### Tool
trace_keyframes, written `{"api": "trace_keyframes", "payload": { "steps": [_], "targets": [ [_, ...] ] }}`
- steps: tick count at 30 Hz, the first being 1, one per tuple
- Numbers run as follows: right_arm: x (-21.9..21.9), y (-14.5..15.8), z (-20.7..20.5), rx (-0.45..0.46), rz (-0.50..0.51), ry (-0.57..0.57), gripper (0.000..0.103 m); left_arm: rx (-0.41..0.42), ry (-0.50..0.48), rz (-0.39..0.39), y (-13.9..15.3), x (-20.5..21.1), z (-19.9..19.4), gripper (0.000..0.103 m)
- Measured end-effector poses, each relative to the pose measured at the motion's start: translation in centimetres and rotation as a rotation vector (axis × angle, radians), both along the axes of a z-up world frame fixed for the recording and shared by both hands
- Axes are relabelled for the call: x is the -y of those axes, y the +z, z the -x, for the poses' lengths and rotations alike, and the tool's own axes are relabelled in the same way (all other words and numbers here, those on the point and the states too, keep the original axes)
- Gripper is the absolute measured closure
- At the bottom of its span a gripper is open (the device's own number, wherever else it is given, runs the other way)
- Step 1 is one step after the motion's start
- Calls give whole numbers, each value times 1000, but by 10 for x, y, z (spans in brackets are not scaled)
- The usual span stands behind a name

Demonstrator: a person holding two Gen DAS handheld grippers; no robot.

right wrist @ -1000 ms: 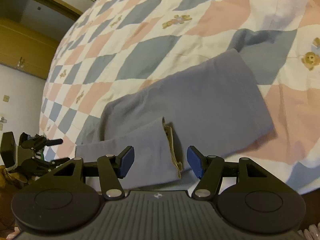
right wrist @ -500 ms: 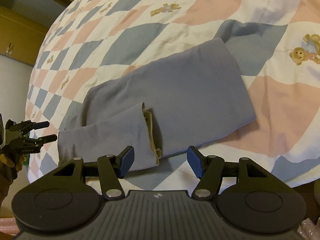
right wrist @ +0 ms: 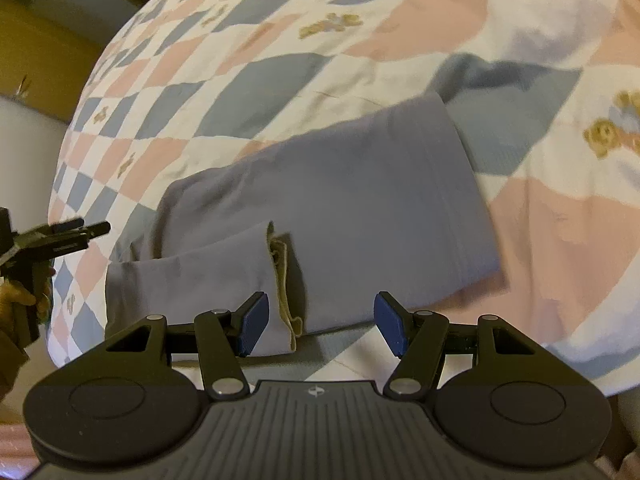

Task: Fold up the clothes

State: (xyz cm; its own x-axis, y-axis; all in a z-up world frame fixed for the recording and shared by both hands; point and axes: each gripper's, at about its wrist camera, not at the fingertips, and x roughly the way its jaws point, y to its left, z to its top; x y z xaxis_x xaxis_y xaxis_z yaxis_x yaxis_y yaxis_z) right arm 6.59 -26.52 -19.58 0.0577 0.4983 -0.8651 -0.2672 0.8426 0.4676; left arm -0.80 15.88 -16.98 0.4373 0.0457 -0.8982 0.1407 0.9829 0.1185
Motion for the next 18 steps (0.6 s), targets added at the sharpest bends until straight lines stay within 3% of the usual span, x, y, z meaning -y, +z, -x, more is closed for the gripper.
{"api": "trace_keyframes", "payload": {
  "steps": [4,10,18],
  "targets": [
    [-1,2,-9,30,59,0,41,-44,-121,2,13,6,10,20],
    [-5,3,-23,75,153,4,41,-57,-89,81,43,-27,25,19],
    [-43,-3,-35,118,222,62,41,-48,-108,84,69,-54,51,19]
  ]
}}
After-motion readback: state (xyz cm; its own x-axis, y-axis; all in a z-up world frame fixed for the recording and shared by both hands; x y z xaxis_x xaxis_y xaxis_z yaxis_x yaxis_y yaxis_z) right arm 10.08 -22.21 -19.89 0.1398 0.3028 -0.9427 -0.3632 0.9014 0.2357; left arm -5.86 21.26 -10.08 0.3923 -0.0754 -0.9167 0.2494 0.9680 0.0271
